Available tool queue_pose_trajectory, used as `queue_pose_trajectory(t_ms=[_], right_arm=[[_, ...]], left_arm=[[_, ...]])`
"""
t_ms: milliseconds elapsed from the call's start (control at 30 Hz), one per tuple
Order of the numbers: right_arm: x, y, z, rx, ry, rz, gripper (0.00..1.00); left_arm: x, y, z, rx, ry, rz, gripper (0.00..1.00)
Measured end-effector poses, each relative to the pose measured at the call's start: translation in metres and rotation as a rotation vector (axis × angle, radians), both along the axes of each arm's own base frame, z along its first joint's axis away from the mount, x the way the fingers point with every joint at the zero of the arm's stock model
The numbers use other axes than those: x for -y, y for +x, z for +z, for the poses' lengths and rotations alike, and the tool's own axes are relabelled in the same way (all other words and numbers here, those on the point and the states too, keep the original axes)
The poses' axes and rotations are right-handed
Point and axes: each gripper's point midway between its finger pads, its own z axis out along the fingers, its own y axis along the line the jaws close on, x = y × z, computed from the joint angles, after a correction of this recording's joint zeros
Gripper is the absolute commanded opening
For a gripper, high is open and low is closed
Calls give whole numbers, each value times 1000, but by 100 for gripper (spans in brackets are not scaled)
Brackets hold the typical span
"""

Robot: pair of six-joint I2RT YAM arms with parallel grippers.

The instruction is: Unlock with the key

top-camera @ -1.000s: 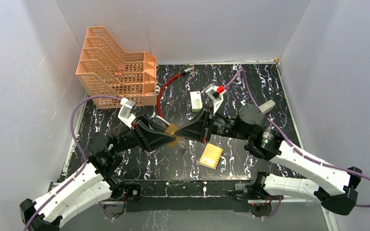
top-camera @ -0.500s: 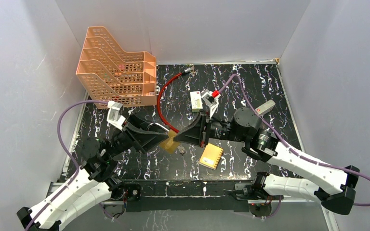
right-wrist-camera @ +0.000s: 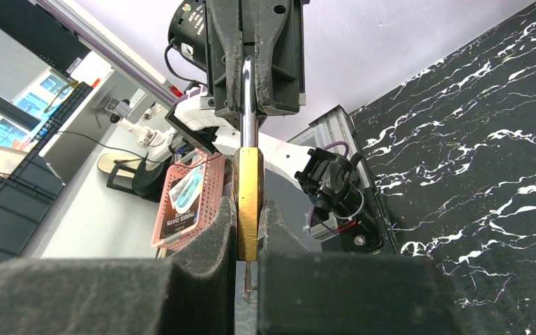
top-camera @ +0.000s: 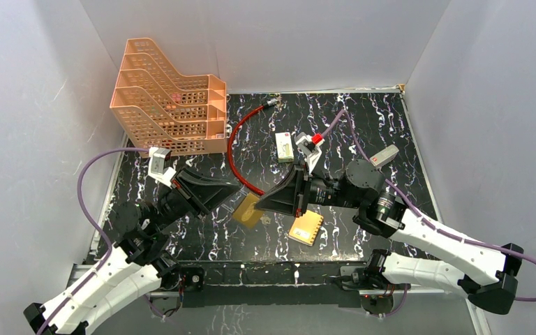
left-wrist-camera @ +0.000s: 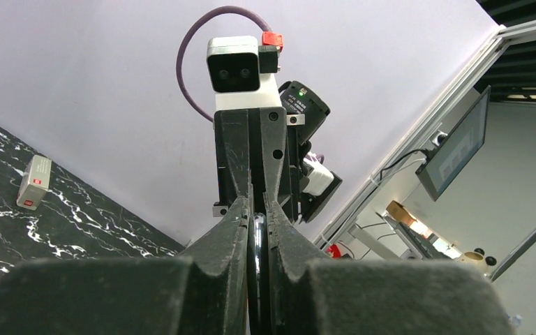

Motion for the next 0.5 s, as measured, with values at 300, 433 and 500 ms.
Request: queue_pose_trajectory(t_ms=[300,433,500], right_arm=[[-4,3,2,-38,14,2,33],[-12,7,-3,-66,7,2,40],[-17,10,-7,-82,-3,-1,40]], left_arm=[[-2,7,2,-36,-18,27,0],[0,10,0,-43,-10,35,0],[3,13,-5,-56,8,37,0]])
